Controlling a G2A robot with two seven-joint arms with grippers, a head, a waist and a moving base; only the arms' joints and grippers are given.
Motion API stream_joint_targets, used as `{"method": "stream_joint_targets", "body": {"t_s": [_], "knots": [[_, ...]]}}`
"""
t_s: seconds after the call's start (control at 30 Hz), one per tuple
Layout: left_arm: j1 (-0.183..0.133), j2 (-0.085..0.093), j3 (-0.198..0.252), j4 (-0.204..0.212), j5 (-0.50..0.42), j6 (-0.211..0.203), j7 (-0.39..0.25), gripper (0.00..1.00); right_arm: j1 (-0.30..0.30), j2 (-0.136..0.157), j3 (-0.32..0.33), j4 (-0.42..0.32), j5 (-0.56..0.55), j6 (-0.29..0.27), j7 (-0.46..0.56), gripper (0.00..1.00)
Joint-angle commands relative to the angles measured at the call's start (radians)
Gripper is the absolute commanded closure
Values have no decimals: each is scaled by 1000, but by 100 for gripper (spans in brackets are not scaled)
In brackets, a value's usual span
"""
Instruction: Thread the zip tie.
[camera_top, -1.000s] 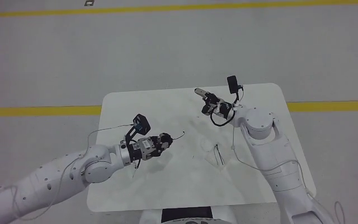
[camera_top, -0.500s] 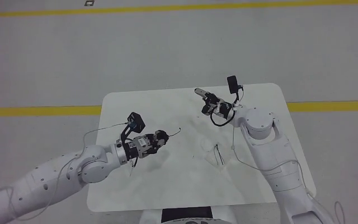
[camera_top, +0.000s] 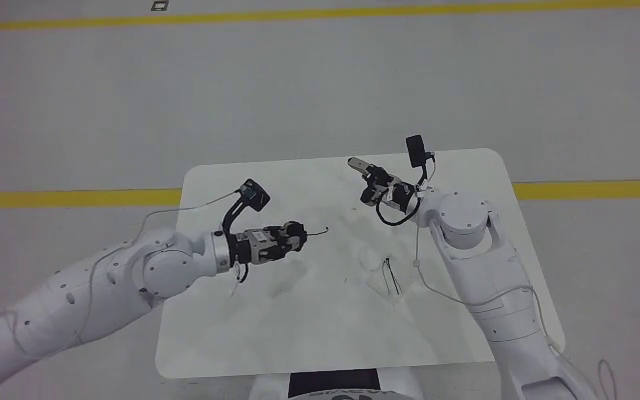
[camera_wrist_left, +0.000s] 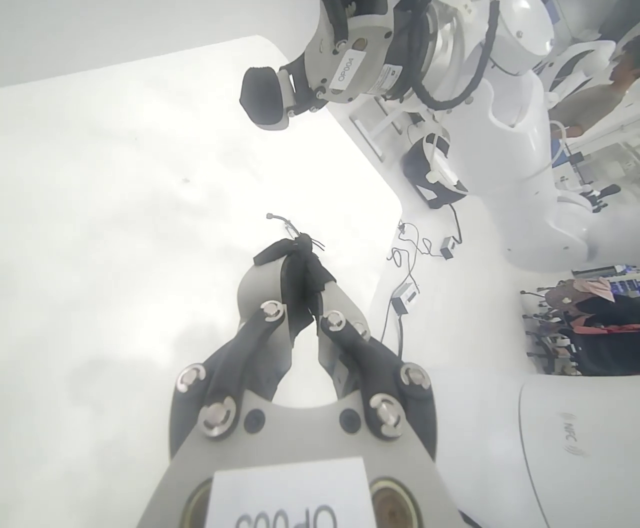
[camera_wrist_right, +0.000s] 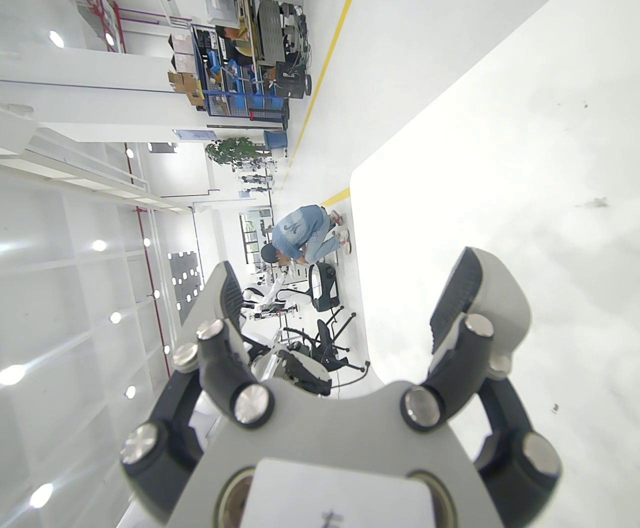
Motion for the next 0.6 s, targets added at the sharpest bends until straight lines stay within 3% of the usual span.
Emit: {"method": "stream_joint_targets", "body": {"t_s": [0.0, 0.3, 0.57], "knots": [[5, -6, -4, -1, 3, 0, -12, 100, 0, 0, 0, 0, 0, 0, 0, 0], [22, -24, -13, -22, 22, 0, -68, 100, 0, 0, 0, 0, 0, 0, 0, 0], [33, -29, -4, -24, 59, 0, -27, 100, 0, 0, 0, 0, 0, 0, 0, 0]]}}
